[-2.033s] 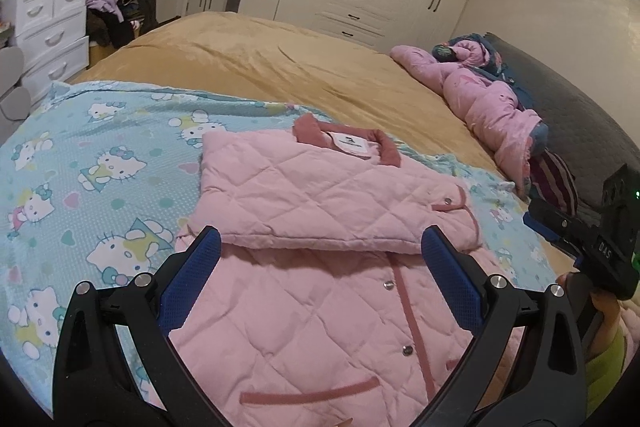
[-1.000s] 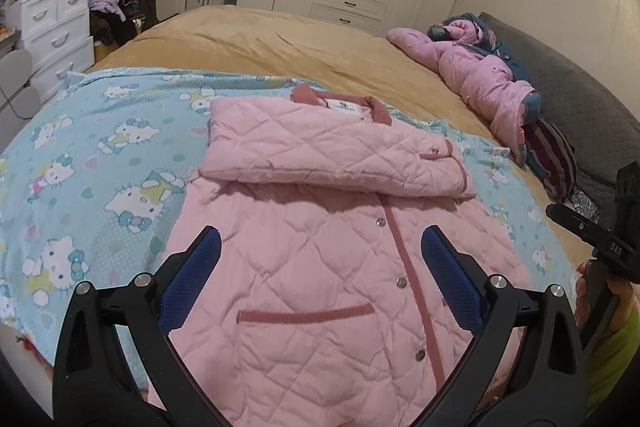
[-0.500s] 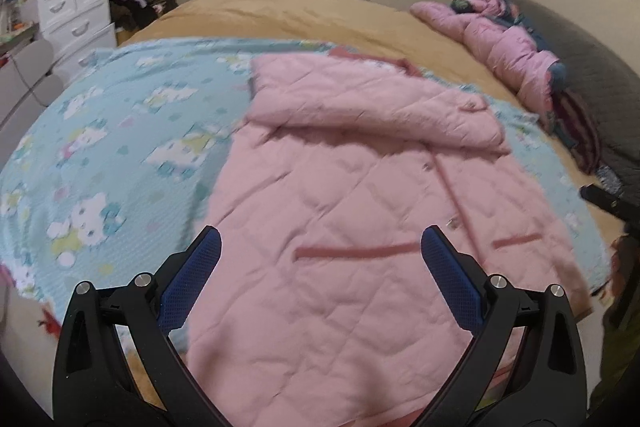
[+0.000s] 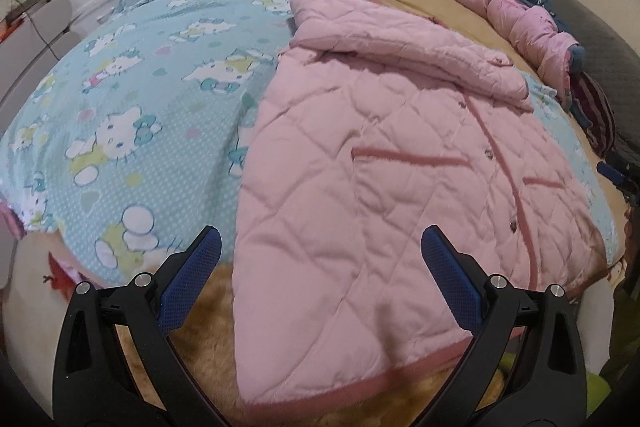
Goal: Fold large clothes
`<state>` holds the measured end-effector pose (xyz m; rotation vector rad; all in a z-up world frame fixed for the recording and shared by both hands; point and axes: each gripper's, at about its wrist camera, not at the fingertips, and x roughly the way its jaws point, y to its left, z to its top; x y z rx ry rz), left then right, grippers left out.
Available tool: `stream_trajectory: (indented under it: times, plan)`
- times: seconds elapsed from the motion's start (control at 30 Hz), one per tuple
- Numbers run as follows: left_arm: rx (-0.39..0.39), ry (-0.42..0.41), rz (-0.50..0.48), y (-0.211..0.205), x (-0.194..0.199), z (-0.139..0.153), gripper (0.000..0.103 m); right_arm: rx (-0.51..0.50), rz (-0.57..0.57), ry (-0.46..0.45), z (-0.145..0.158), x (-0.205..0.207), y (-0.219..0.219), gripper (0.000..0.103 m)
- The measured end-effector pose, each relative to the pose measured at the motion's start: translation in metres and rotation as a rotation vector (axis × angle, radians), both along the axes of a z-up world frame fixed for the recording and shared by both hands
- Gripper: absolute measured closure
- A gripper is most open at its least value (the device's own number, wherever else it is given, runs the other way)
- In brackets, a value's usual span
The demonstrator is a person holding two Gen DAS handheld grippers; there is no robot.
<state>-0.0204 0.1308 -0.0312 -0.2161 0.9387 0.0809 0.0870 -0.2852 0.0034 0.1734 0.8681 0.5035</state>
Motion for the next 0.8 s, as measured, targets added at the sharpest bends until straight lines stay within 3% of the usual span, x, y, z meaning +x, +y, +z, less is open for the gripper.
stream_trajectory:
  times: [0.27,0.5,0.57,0.7,0.77,0.8]
  plan:
    - [-0.023,0.053,-0.011,0.001,-0.012,-0.015,0.009,-0.006,-0.016,0.024,-0.007,-0.007,-0.014,0.004]
    - [-0.065,0.024,-0.020,0.006,-0.018,-0.018,0.010,-0.020,-0.037,0.019,-0.005,-0.016,-0.032,0.004]
    - [-0.060,0.024,-0.030,0.005,-0.018,-0.020,0.023,-0.026,-0.041,0.022,-0.006,-0.019,-0.036,0.004]
    - [0.011,0.037,-0.036,-0.001,-0.018,-0.023,0.039,-0.036,-0.031,0.046,-0.012,-0.025,-0.043,0.004]
    - [0.039,0.040,-0.052,-0.006,-0.017,-0.025,0.056,-0.041,-0.022,0.063,-0.016,-0.030,-0.045,0.004]
    - [0.051,0.040,-0.062,-0.008,-0.017,-0.026,0.059,-0.043,-0.017,0.071,-0.018,-0.032,-0.047,0.004]
